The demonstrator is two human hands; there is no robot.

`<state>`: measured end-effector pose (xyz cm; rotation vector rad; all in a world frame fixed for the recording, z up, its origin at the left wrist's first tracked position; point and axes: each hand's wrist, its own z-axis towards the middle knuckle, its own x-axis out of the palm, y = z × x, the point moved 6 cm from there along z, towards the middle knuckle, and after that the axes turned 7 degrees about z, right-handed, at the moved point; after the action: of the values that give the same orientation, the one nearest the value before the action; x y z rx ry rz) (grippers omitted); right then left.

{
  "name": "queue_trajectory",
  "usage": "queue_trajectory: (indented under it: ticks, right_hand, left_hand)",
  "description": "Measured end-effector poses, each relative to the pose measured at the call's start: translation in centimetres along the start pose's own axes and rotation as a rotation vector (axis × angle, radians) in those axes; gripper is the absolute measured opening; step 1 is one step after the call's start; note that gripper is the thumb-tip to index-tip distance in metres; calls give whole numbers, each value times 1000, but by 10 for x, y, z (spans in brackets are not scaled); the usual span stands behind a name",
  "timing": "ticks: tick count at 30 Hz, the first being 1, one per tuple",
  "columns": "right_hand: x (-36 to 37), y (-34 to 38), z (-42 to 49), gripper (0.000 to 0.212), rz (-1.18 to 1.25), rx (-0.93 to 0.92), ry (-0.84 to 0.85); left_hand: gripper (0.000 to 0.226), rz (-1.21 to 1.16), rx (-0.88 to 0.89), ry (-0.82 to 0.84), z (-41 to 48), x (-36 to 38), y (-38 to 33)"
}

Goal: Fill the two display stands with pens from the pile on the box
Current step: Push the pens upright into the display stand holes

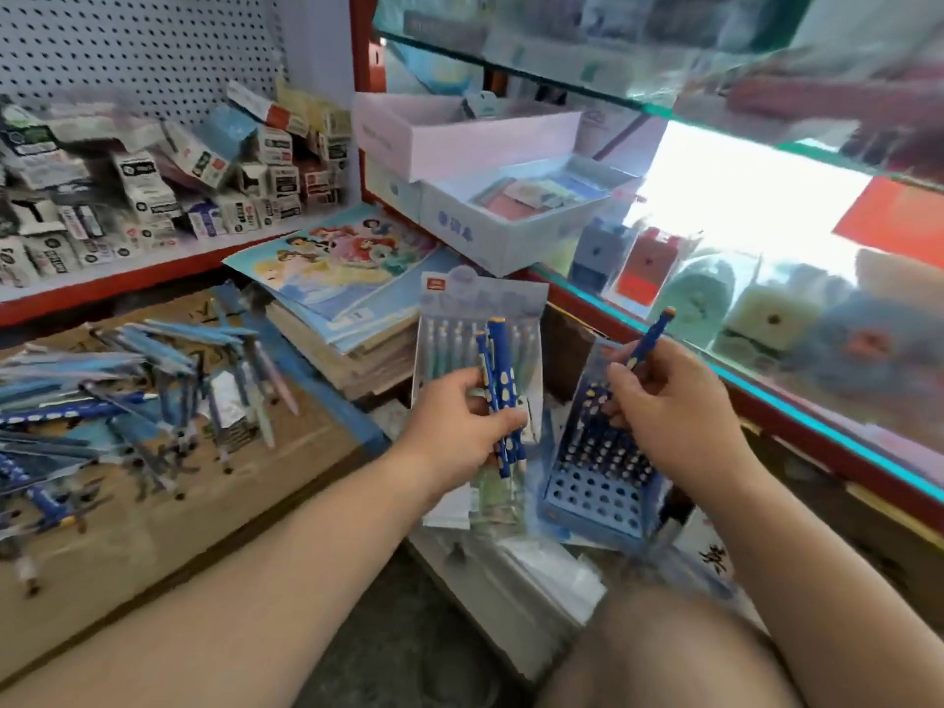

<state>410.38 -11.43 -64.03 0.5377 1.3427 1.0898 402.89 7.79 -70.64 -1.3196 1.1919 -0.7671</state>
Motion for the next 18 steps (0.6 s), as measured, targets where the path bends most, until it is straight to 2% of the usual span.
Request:
queue_trajectory:
  ticks: [4, 7, 10, 13, 18]
  right_hand:
    - [-12, -33, -8, 16, 31, 62, -11]
    - [-10, -46, -8, 6, 0, 90, 27]
    - [-4, -52, -9, 15, -129, 72, 101]
    - [0, -58, -11, 8, -228, 72, 153]
    - [2, -66, -5, 6, -215, 55, 147]
  left_hand:
    - [22, 44, 1, 59, 3, 30, 7]
    - [23, 66, -23, 81, 6, 40, 15]
    - [24, 117, -37, 105, 6, 44, 24]
    - [25, 184, -37, 137, 4, 48, 31]
    - [24, 210, -39, 159, 3, 47, 36]
